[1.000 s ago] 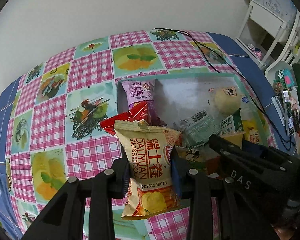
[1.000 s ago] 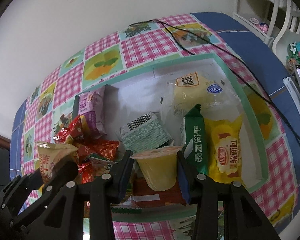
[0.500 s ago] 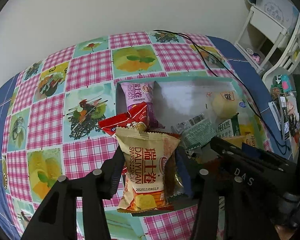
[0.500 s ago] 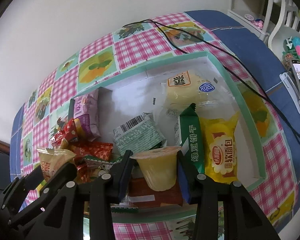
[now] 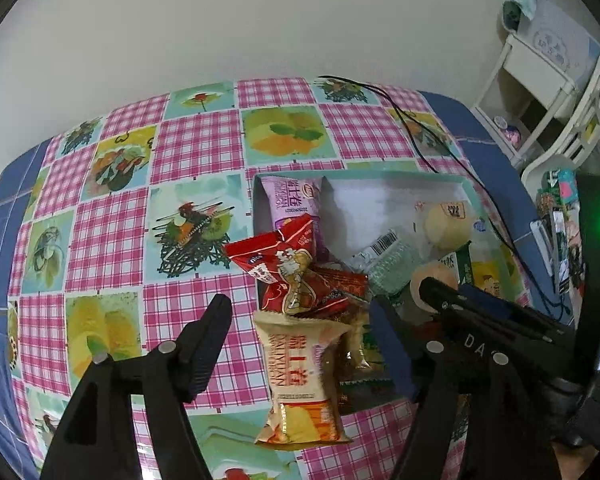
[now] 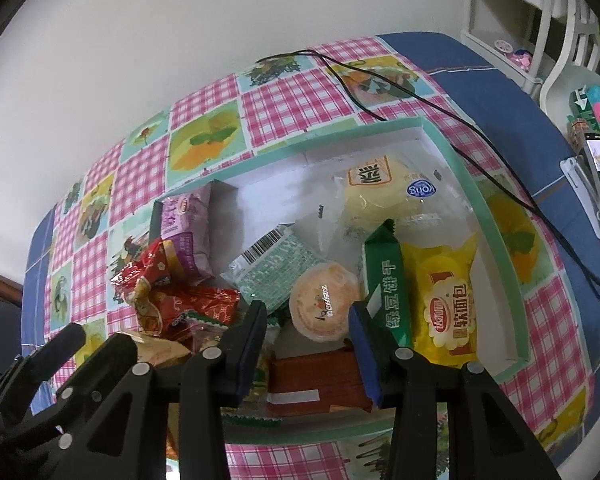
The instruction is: Organize snacks
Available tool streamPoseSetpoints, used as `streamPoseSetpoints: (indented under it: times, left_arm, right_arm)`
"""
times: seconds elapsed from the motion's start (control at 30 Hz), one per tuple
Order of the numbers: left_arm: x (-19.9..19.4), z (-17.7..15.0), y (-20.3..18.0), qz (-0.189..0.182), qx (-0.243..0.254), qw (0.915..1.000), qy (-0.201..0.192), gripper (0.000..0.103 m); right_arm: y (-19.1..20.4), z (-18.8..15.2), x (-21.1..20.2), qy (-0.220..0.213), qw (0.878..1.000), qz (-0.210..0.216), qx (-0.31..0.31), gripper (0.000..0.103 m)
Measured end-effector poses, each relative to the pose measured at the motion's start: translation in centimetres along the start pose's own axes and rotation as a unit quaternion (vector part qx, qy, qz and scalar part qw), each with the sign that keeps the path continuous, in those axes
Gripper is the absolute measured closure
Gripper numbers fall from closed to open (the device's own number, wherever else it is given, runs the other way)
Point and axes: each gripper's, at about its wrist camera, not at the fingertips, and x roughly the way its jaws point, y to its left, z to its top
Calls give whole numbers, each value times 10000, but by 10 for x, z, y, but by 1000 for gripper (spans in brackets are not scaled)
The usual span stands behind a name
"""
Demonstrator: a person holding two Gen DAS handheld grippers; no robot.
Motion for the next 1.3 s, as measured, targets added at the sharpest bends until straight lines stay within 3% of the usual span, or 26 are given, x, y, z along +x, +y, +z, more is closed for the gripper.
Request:
streamPoseSetpoints:
  times: [0.1,0.2,0.43,0.67,0.87,1.0,1.3]
  left_arm:
    - [-4,0,8,-4,-159,9999,-37,31]
    - [-8,0,21,64,-390,9992,-94,19]
    - [-13,-6,63,1098,-836,9902,-199,7]
    - [-12,-20,81,1442,-974,9847,-99,6]
    - [-16,-32,81,1718,-1018,9797,-162,7]
    - [-17,-39,78,2255,-890,9701,-110,7]
    - [-36,-59,79,2392,-950,9662,-131,7]
  right_arm:
    - [3,-1,1,20,10000,-6,-54,56]
    - [7,-3,1,25,9999,-2,-111,53]
    - [20,-10,0,-81,9994,-3,-325,24]
    - [36,-24,-6,-235,9976,-4,-644,0]
    - [42,-38,-12,-327,9962,26,-812,0]
    - [43,-48,-14,-338,9955,-4,-887,0]
    - [35,-65,-25,-358,9959,20,-835,0]
